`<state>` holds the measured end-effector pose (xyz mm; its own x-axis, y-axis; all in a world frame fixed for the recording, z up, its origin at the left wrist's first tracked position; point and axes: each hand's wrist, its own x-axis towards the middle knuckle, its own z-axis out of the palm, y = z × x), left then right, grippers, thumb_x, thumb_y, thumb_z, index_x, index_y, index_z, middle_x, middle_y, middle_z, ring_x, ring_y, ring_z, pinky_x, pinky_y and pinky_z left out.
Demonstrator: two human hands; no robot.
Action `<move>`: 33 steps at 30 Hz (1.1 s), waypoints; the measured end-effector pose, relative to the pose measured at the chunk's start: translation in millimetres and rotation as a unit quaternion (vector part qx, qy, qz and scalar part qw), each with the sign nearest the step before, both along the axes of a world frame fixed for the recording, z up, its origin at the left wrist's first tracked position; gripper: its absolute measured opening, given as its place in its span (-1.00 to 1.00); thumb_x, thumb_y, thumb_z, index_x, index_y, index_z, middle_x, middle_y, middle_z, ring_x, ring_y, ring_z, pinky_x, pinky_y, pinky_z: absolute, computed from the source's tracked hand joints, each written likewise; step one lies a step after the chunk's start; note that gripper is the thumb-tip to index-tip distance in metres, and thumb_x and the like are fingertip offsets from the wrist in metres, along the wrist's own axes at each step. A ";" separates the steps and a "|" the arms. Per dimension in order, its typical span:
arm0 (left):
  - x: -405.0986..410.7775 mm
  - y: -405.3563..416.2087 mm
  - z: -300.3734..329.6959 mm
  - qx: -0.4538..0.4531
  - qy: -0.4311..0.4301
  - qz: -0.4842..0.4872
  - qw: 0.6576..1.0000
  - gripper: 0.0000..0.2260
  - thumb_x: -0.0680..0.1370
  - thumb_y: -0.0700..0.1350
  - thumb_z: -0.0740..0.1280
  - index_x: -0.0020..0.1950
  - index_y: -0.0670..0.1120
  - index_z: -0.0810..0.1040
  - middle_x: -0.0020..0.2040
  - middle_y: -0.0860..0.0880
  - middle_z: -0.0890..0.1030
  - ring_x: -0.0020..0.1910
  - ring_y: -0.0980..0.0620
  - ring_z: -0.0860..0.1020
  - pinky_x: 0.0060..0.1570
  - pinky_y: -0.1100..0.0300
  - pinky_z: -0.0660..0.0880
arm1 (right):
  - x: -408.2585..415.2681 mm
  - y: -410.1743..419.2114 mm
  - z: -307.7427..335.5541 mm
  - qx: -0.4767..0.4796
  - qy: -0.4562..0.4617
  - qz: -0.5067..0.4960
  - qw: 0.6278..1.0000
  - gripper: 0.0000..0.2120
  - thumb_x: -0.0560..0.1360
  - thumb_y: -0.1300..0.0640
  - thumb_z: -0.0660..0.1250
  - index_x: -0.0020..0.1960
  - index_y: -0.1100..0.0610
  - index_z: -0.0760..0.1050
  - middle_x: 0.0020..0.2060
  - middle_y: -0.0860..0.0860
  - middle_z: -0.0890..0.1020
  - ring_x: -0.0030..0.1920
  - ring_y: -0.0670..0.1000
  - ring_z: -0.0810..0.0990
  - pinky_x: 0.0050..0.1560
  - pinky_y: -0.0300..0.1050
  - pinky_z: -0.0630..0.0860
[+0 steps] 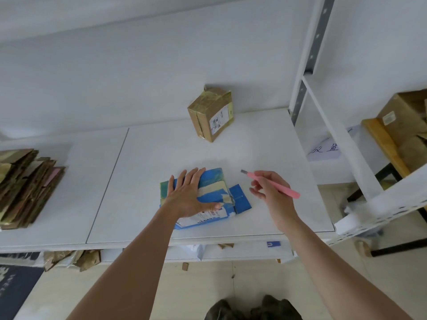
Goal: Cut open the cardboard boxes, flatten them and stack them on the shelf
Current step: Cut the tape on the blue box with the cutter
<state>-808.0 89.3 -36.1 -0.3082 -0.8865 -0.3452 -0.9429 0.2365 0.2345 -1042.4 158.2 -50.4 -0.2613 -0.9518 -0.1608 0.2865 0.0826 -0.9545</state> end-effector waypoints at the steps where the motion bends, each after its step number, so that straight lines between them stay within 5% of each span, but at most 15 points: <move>1: 0.4 1.1 -1.2 -0.012 0.011 0.005 1.000 0.12 0.13 0.61 0.11 0.58 0.17 -0.14 0.60 0.12 -0.02 0.59 0.00 -0.12 0.50 -0.12 -0.27 | 3.8 -3.0 2.3 0.008 -0.036 -0.003 0.999 -0.91 0.56 0.33 0.32 0.02 0.23 0.57 -0.20 0.12 0.64 -0.12 0.06 0.63 0.09 0.06 0.62; 9: 1.5 12.5 -11.9 -0.088 0.070 0.039 0.993 0.00 0.20 0.63 0.13 0.55 0.22 0.03 0.53 0.17 0.19 0.55 0.05 0.03 0.50 -0.02 -0.25 | 31.3 -17.9 2.5 0.025 -0.065 -0.025 0.997 -0.88 0.57 0.27 0.33 -0.12 0.24 0.42 -0.25 0.20 0.64 -0.17 0.09 0.66 0.02 0.25 0.63; 16: 1.2 12.0 -12.2 -0.092 0.064 0.037 0.993 0.00 0.20 0.64 0.07 0.55 0.21 0.02 0.53 0.16 0.19 0.55 0.04 0.05 0.51 -0.05 -0.23 | 44.5 -21.2 -6.3 0.003 0.009 -0.035 0.999 -0.85 0.61 0.21 0.29 -0.01 0.32 0.42 -0.24 0.11 0.65 -0.14 0.04 0.69 -0.09 0.12 0.67; 26: 0.2 10.4 -4.1 -0.069 0.107 0.065 0.990 -0.12 0.32 0.42 0.40 0.54 0.20 0.13 0.49 0.15 0.25 0.52 0.07 0.11 0.51 0.01 -0.24 | 41.0 -21.1 -5.5 -0.001 0.076 0.010 0.997 -0.87 0.59 0.27 0.30 -0.08 0.34 0.42 -0.29 0.10 0.65 -0.21 0.07 0.69 -0.09 0.15 0.67; 33: -2.3 14.7 -0.3 -0.074 0.119 0.069 0.988 -0.11 0.30 0.40 0.44 0.53 0.19 0.18 0.45 0.14 0.30 0.48 0.09 0.17 0.51 0.02 -0.23 | 31.5 -9.7 -3.5 0.003 0.084 0.037 0.996 -0.87 0.58 0.30 0.30 -0.09 0.35 0.40 -0.25 0.22 0.65 -0.16 0.20 0.69 -0.07 0.16 0.67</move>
<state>-810.3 104.0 -36.4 -0.2365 -0.9614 -0.1406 -0.8913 0.1571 0.4253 -1010.9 148.5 -53.9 -0.2138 -0.9687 -0.1258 0.1157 0.1027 -0.9880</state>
